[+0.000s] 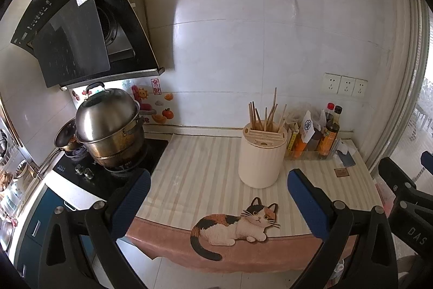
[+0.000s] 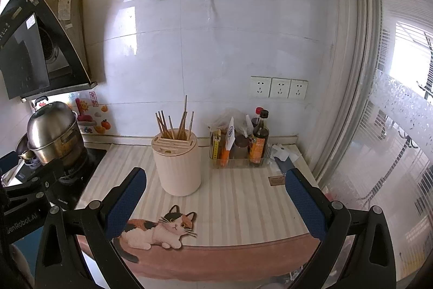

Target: Organize utensils

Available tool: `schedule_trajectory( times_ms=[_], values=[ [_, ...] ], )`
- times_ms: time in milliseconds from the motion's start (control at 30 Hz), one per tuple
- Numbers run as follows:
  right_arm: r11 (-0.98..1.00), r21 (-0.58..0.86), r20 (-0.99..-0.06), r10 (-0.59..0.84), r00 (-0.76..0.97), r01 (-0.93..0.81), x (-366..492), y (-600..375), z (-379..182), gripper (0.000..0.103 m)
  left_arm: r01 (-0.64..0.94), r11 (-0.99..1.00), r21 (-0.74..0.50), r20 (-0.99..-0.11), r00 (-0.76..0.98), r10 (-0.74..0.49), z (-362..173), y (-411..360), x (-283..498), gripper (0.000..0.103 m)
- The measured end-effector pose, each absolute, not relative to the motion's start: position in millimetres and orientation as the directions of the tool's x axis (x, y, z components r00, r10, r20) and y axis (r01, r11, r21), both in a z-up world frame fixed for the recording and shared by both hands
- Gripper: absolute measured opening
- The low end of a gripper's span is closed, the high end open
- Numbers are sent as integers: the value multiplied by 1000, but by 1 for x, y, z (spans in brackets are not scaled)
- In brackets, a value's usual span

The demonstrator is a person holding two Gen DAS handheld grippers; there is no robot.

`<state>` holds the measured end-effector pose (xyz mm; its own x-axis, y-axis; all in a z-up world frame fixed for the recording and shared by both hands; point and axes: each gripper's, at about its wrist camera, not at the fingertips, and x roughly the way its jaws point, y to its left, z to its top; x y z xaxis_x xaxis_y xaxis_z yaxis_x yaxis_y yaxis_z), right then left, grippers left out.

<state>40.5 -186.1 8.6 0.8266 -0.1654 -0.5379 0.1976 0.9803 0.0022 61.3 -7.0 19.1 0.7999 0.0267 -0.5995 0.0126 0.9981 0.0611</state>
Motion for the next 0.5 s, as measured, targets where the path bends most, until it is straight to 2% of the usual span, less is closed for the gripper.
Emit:
schedule_trajectory(
  times_ms=[500],
  values=[
    [980, -2, -528, -168, 832, 197, 38, -183, 9, 103, 13, 998, 58, -598, 801, 24, 18, -6, 59, 103]
  ],
)
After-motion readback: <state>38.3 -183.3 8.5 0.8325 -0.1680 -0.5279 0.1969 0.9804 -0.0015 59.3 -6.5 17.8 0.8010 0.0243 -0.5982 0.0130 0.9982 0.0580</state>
